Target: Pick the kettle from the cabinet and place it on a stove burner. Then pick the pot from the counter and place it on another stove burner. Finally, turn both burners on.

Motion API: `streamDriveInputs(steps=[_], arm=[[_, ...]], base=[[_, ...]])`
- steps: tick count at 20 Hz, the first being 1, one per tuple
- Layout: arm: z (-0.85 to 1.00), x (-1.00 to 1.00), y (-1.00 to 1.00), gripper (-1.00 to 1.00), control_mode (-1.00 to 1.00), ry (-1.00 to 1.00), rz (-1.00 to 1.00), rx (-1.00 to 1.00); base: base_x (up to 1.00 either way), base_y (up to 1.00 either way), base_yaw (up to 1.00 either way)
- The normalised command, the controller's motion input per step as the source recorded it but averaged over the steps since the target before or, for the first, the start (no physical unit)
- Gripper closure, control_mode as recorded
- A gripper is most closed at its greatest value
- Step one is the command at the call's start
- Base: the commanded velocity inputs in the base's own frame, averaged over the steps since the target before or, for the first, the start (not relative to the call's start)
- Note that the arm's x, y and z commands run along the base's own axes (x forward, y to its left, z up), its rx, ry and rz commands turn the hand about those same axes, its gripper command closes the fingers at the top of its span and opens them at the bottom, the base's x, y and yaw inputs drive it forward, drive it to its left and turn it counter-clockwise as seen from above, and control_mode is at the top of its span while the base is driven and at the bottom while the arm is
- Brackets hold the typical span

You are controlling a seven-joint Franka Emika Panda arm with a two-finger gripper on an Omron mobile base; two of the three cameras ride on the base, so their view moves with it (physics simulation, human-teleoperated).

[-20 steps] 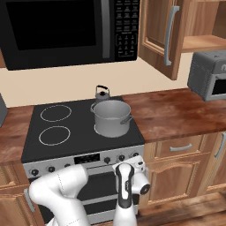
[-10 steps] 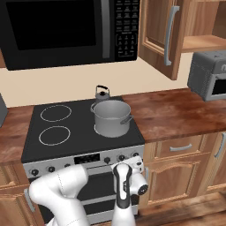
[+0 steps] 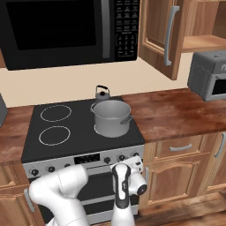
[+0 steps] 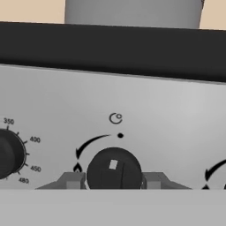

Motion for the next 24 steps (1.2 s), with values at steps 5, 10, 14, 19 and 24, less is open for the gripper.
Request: streamDriveInputs(steps=[5,10,14,19,24], arm=[[0.03,0.00,0.00,1.00,-1.00,0.00,0.02,-0.09],[0.02,0.00,0.00,1.00,-1.00,0.00,0.06,-0.09],[0.01,0.00,0.00,1.00,-1.00,-0.05,0.06,-0.07],[0.00,0.00,-0.04,1.00,-1.00,-0.12,0.09,-0.08],[0.00,0.00,-0.06,1.00,-1.00,-0.13,0.09,-0.11]], base=[[0.00,0.00,0.00],[0.00,0.00,0.00],[0.00,0.00,0.00],[0.00,0.00,0.00],[0.00,0.00,0.00]])
